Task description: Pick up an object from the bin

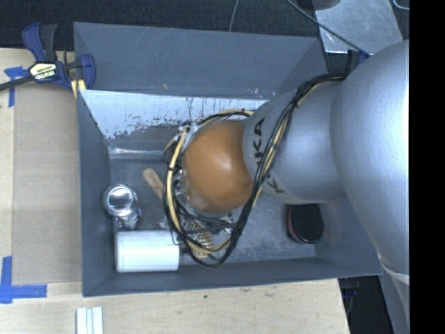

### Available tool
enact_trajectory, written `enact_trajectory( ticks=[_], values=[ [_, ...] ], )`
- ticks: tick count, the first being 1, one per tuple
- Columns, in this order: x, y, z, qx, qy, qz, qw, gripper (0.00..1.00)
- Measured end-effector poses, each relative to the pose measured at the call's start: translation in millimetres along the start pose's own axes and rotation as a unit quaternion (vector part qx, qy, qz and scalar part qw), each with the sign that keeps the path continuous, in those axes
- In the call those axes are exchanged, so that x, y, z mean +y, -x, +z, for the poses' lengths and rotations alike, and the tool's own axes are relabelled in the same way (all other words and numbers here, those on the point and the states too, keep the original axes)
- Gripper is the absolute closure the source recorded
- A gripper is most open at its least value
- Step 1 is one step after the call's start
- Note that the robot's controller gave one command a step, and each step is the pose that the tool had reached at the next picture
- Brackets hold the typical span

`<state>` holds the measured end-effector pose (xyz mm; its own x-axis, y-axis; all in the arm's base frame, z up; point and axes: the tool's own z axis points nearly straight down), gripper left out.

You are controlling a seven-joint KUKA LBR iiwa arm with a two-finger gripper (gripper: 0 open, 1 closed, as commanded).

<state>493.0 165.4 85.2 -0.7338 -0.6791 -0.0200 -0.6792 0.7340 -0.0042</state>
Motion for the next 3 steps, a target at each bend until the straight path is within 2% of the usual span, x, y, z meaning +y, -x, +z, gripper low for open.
enact_trajectory(
  ticks=[1, 2, 3],
  values=[
    [0.7, -1.2, 1.1, 0.0017, 0.001, -0.001, 1.0000, 0.00],
    [0.0, 0.0, 0.0, 0.0002, 0.000, 0.000, 1.0000, 1.00],
    [0.6, -1.2, 1.1, 0.0019, 0.001, 0.000, 1.0000, 0.00]
  ],
)
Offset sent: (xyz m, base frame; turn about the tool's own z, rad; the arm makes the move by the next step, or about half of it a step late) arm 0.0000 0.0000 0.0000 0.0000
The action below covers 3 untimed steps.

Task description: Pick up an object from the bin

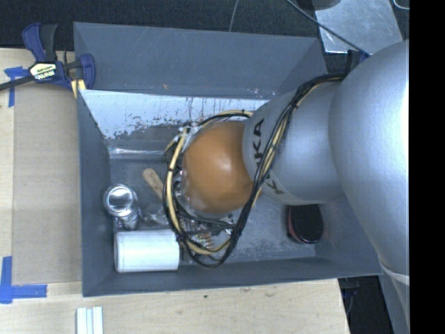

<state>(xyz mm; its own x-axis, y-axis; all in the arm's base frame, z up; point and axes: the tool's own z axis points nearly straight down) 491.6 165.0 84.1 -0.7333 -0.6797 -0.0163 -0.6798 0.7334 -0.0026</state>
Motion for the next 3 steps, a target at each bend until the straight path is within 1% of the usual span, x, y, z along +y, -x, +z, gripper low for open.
enact_trajectory(
  ticks=[1, 2, 3],
  values=[
    [-0.7, 1.1, -1.1, -0.0015, -0.001, 0.001, 1.0000, 1.00],
    [-0.1, -0.1, 0.0, 0.0001, 0.000, 0.000, 1.0000, 0.00],
    [-0.8, 1.1, -1.1, -0.0015, -0.001, 0.000, 1.0000, 1.00]
  ],
)
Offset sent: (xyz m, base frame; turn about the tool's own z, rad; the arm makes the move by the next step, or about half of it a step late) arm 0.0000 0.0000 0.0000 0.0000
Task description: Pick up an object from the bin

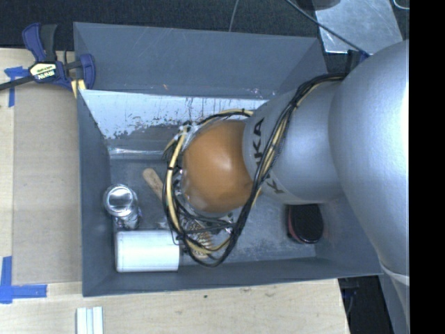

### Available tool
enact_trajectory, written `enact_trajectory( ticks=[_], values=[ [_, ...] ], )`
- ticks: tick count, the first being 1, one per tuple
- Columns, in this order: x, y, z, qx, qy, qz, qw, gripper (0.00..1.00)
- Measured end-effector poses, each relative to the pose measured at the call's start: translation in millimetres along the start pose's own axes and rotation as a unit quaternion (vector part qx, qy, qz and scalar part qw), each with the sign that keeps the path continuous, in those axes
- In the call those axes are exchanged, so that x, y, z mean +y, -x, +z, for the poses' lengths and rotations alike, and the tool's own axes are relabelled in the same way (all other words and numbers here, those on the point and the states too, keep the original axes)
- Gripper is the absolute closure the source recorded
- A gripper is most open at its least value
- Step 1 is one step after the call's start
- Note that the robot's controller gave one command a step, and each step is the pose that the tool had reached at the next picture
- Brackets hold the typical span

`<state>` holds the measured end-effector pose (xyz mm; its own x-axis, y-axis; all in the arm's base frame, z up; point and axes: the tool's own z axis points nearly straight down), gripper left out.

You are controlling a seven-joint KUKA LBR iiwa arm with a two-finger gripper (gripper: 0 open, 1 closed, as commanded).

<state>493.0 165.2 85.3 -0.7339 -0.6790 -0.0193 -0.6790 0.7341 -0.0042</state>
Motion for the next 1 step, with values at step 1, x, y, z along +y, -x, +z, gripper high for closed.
enact_trajectory(
  ticks=[1],
  values=[
    [0.6, -1.3, 1.1, 0.0017, 0.001, 0.000, 1.0000, 0.00]
  ],
)
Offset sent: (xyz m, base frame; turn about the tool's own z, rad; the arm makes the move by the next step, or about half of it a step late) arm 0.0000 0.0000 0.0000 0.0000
